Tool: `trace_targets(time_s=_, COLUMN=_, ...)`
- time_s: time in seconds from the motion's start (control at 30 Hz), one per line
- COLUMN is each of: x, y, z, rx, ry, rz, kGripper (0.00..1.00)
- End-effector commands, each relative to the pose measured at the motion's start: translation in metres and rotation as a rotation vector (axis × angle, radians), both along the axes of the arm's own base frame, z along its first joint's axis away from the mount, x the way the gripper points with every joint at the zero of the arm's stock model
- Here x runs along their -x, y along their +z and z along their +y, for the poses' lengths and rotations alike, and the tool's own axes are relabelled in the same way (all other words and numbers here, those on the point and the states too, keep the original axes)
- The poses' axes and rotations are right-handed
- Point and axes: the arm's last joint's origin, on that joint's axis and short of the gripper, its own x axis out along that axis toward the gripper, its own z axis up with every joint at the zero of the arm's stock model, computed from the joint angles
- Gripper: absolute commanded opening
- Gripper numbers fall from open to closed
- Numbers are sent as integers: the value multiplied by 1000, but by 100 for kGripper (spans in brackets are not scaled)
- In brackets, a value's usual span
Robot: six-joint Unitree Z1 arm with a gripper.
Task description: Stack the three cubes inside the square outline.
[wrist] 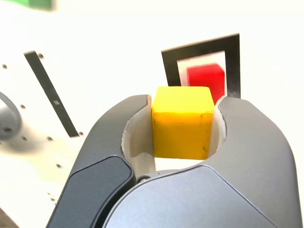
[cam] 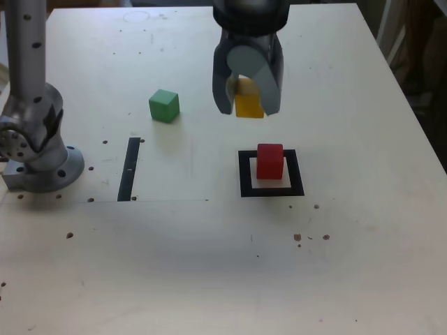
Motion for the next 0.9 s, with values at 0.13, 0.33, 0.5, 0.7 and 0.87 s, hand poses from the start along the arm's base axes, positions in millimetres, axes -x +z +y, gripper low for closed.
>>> trace_targets(time_s=0.13, x=-15, y=-18, z=-14, rx=3, ry=35, rz=19, kGripper=30)
trace_targets(time_s=0.33, x=-31, y=-36, z=-16, rx=7, ry=60, rz=12, kGripper=30)
trace_targets(time_s=0.5, x=-36, y=-44, z=-14, rx=-1, ry=77, rz=15, kGripper=30)
trace_targets(time_s=0.7, x=-36, y=-50, z=-9, rx=-6, ry=91, rz=32, kGripper=30)
trace_targets(time_s=0.87, x=-35, y=-54, z=-9, rx=0, ry=90, rz=48, kGripper=33)
